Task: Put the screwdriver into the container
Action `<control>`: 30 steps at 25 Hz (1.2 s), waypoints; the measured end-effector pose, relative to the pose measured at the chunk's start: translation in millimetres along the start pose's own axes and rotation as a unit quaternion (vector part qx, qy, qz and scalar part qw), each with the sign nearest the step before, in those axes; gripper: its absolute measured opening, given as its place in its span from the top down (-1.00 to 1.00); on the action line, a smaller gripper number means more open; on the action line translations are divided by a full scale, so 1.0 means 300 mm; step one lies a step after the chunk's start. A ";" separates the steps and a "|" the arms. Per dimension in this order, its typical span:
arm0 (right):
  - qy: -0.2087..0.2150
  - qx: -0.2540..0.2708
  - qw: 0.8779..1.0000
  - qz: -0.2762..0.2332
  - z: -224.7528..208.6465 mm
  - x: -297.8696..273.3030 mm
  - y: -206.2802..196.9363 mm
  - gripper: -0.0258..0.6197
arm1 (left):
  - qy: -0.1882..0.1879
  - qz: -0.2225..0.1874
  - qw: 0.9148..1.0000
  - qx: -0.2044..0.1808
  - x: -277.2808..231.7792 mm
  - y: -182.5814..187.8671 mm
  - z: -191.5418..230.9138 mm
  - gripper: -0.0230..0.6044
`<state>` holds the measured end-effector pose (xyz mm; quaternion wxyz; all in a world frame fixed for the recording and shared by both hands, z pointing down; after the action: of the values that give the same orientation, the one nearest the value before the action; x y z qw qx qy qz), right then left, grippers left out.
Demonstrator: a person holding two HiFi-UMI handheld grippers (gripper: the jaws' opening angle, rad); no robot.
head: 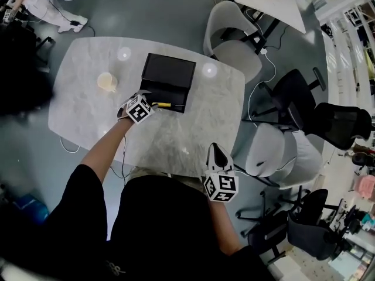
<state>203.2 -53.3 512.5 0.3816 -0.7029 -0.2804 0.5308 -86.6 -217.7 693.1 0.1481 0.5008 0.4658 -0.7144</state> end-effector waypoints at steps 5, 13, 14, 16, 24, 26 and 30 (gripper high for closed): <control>0.026 0.009 1.000 -0.012 -0.042 0.031 0.007 0.88 | 0.029 -0.121 0.981 0.146 0.244 -0.008 -0.113 0.20; 0.062 0.050 0.996 -0.031 -0.030 0.052 0.069 0.88 | 0.094 -0.286 0.930 0.210 0.618 0.031 -0.474 0.20; 0.063 0.051 0.996 -0.038 -0.019 0.065 0.084 0.88 | 0.095 -0.306 0.921 0.222 0.651 0.040 -0.513 0.20; 0.063 0.049 0.995 -0.053 0.010 0.086 0.117 0.88 | 0.098 -0.344 0.903 0.238 0.709 0.060 -0.570 0.30; 0.062 0.059 0.992 -0.094 0.193 0.090 0.221 0.88 | 0.134 -0.438 0.853 0.251 0.894 0.074 -0.609 0.87; 0.058 0.068 0.991 -0.103 0.261 0.091 0.254 0.88 | 0.157 -0.443 0.850 0.238 0.958 0.054 -0.578 0.87; 0.037 0.068 0.990 -0.117 0.380 0.127 0.290 0.88 | 0.176 -0.441 0.859 0.193 1.069 -0.005 -0.541 0.87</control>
<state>103.3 -43.6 403.1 0.4979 -0.6566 -0.3100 0.4742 -139.7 -3.0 409.8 -0.3662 0.3791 0.5086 -0.6808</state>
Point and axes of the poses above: the fingertips, and each gripper's own axes: x backward along the fingers, z to its left, y out of its top, the point moved 6 cm from there along x, backward along the fingers, and after that the axes turned 4 degrees about -y, right-handed, at the moved point
